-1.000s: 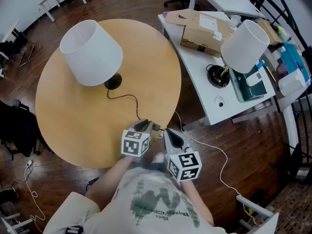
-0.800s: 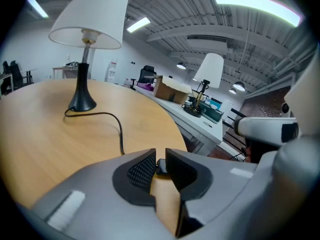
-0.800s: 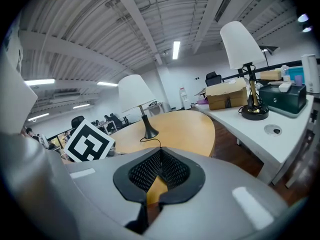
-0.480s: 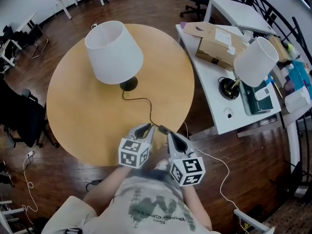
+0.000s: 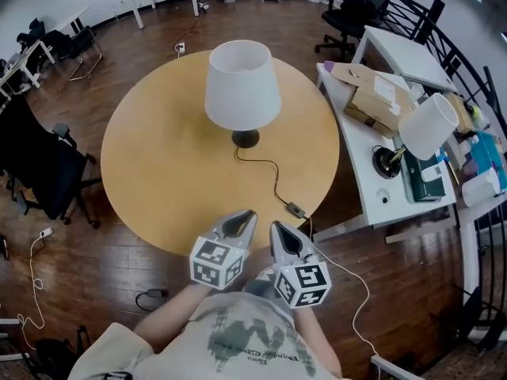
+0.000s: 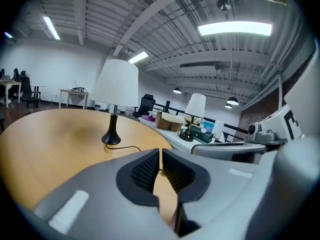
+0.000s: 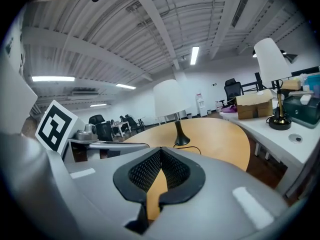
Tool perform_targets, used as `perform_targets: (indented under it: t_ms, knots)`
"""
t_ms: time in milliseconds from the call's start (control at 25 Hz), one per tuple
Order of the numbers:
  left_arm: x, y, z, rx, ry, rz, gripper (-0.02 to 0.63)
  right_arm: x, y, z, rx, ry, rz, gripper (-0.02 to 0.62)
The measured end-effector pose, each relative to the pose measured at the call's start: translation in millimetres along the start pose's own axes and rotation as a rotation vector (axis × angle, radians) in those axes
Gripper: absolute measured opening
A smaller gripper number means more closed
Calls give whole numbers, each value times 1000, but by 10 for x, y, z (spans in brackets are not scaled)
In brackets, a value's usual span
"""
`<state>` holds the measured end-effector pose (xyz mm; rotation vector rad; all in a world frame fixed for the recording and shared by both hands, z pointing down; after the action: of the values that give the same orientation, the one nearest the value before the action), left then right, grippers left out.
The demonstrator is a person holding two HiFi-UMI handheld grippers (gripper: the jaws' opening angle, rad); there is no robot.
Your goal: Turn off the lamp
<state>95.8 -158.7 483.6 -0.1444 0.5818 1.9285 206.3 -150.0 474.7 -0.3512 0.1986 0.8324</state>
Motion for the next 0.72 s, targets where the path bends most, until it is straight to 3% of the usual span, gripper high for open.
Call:
perform_targets:
  t_ms: [720]
  knots:
    - [1535, -74, 20, -9, -168, 32, 6, 547, 1341, -6, 102, -79, -10, 0]
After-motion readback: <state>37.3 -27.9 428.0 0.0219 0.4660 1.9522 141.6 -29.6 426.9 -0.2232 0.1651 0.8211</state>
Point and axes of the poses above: the fingertips, and each gripper's own axes: x backward along the fingers, y to its left, z out of its underside, the point moved 5 cm from there along x, backward along the fingers, and after that the axes turned 4 degrees about x, right-handed, at the moved point
